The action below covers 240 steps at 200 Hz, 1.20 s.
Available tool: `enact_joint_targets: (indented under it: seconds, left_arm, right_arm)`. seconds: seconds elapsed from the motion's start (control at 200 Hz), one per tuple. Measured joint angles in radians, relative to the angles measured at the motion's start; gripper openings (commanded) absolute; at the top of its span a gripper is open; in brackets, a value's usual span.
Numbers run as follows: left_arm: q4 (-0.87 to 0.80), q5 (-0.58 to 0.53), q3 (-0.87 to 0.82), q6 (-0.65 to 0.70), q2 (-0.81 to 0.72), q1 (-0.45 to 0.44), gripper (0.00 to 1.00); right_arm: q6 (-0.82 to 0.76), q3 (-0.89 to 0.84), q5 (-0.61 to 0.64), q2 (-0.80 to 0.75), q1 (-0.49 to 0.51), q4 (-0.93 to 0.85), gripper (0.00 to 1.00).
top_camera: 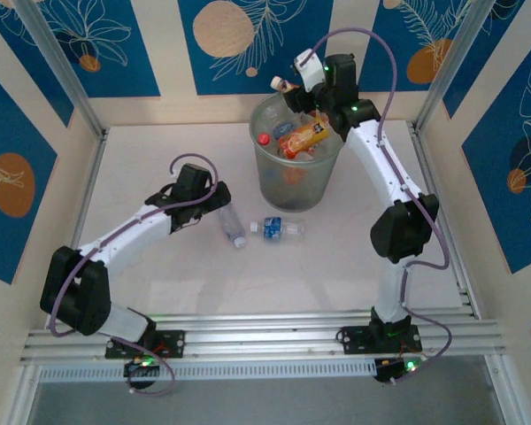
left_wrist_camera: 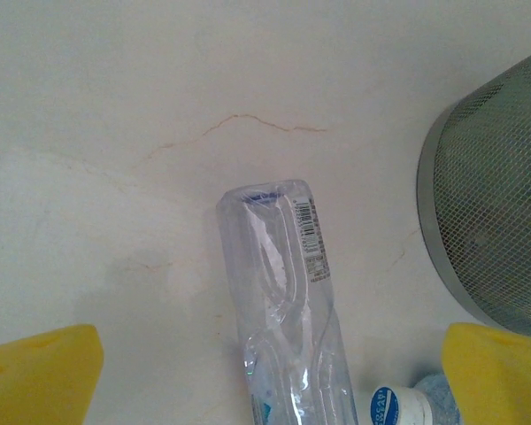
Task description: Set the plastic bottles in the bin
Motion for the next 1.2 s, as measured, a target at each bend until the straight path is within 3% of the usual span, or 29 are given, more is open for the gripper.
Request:
enact_joint_targets:
  seconds: [0.325,0.66,1.2]
  left_arm:
    - [-0.010,-0.011,0.006,0.012,-0.030,0.000,0.98]
    - [-0.011,-0.011,0.013,0.031,-0.030,0.000,0.98]
    - [-0.011,-0.018,0.013,0.056,-0.030,0.000,0.98]
  right_arm:
    - [0.221,0.540,0.016,0.231,0.021,-0.278,0.73]
    - [0.330,0.529,0.019,0.273,0.023,-0.345,0.74]
    - [0.356,0.538,-0.057,0.336,0.002,-0.320,0.74]
